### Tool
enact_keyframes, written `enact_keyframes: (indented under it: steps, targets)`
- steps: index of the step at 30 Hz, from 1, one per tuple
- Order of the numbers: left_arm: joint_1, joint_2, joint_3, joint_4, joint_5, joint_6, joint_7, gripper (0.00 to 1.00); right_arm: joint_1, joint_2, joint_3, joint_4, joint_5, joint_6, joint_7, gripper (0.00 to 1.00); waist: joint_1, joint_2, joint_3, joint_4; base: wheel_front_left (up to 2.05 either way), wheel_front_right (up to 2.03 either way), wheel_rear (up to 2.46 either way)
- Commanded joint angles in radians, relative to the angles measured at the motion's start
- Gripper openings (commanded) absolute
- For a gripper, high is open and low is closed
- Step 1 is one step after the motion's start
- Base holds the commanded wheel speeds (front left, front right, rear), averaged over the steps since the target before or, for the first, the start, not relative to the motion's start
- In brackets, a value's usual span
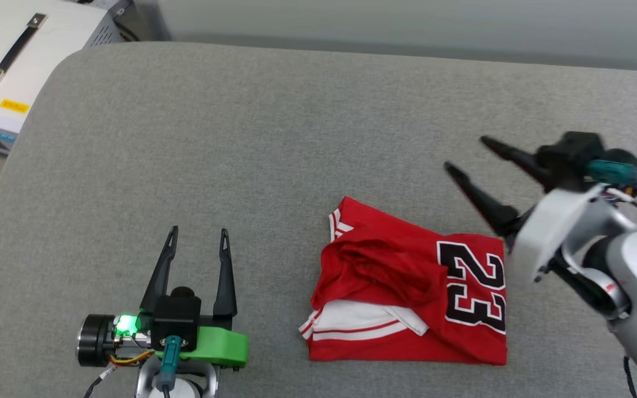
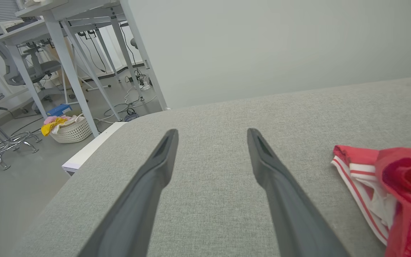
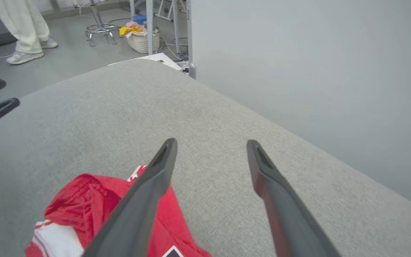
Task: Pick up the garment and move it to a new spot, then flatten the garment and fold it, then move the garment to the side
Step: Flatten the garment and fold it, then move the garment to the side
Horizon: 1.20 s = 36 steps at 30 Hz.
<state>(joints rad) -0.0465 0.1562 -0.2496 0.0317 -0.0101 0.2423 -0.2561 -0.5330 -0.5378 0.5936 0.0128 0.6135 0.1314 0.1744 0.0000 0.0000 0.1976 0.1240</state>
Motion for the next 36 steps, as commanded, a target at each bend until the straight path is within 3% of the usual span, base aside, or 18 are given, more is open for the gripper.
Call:
enact_keyframes:
  steps: [1,9,15,25,36]
  targets:
    - [0.013,0.007,0.005,-0.005,0.000,0.002,-0.006,1.00,0.036,0.010,-0.054,-0.012,-0.038,-0.001,-0.034,1.00,0.0000,0.0000,-0.025,-0.028,0.00,0.00,0.00]
    - [0.034,0.019,0.015,-0.014,-0.005,0.000,-0.006,1.00,0.230,0.113,-0.357,-0.024,-0.284,-0.001,-0.221,1.00,0.0000,0.0000,-0.057,-0.062,0.00,0.00,0.00]
    - [0.052,0.024,0.021,-0.019,-0.007,-0.002,-0.006,1.00,0.354,0.213,-0.509,-0.021,-0.418,-0.001,-0.358,1.00,0.0000,0.0000,-0.078,-0.083,0.00,0.00,0.00]
    - [0.089,0.027,0.020,-0.032,-0.014,-0.017,-0.006,1.00,0.529,0.365,-0.607,-0.055,-0.514,-0.001,-0.432,1.00,0.0000,0.0000,-0.102,-0.100,0.00,0.00,0.00]
    - [0.099,0.025,0.023,-0.038,-0.023,-0.037,-0.006,1.00,0.611,0.427,-0.623,-0.078,-0.530,-0.001,-0.436,1.00,0.0000,0.0000,-0.102,-0.095,0.00,0.00,0.00]
